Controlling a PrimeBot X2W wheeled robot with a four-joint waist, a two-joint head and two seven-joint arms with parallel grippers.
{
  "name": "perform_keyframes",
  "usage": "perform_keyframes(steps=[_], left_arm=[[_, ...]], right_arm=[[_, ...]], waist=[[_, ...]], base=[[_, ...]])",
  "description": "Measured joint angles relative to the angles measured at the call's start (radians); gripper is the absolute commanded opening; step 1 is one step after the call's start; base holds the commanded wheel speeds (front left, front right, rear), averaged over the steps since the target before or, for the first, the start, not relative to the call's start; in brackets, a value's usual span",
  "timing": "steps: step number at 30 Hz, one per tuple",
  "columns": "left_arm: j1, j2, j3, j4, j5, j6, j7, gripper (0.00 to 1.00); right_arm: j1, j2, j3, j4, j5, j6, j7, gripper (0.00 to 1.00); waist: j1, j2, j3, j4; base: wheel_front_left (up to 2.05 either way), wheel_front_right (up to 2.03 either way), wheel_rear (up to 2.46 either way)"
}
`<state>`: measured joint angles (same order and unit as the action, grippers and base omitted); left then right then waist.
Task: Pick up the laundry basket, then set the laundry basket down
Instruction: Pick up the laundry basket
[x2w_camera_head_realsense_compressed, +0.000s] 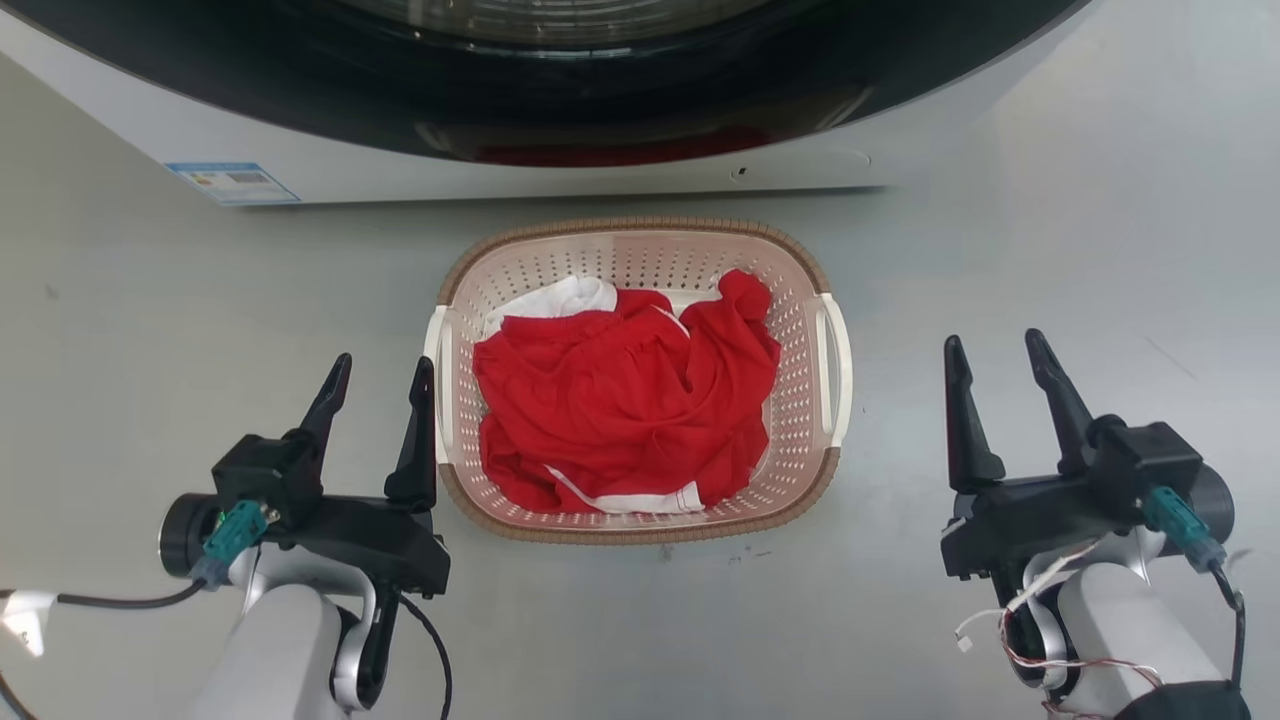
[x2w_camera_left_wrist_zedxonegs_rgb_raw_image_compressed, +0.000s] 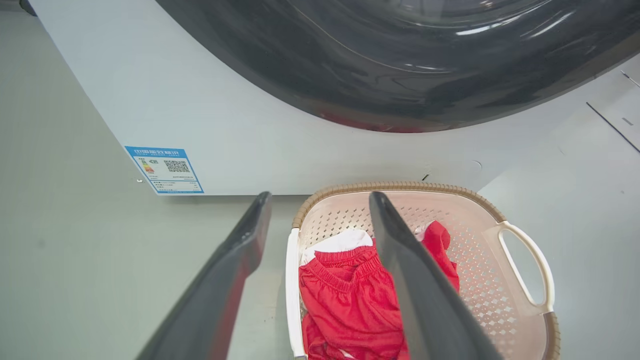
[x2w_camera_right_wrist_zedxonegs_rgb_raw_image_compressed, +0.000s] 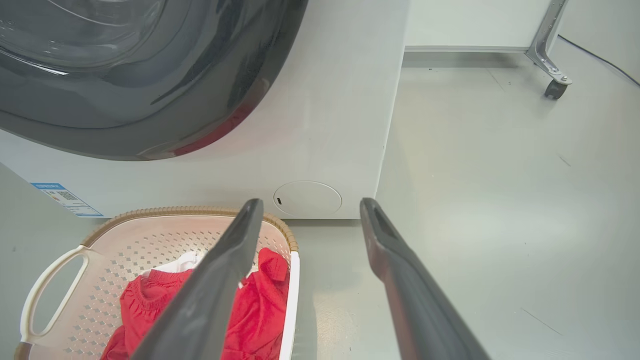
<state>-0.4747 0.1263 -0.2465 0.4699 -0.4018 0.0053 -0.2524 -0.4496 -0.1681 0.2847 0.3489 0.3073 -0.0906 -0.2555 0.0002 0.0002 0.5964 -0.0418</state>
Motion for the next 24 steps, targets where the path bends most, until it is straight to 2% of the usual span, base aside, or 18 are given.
perform_keyframes(steps=[9,24], left_arm=[[-0.081,0.000,-0.014,0.137,0.000,-0.031,0.028,1.00],[-0.224,-0.001,-0.025,0.345,-0.003,-0.076,0.086,1.00]], right_arm=[[-0.098,0.014,0.030,0.126,-0.006,0.029,0.037,1.00],[-0.255,0.060,0.062,0.342,-0.005,0.053,0.106,1.00]], waist=[[-0.0001,0.0000,0.053,0.004],[-0.0002,-0.0001,0.129,-0.003]], base=[[0.00,0.00,0.00],[0.00,0.00,0.00]])
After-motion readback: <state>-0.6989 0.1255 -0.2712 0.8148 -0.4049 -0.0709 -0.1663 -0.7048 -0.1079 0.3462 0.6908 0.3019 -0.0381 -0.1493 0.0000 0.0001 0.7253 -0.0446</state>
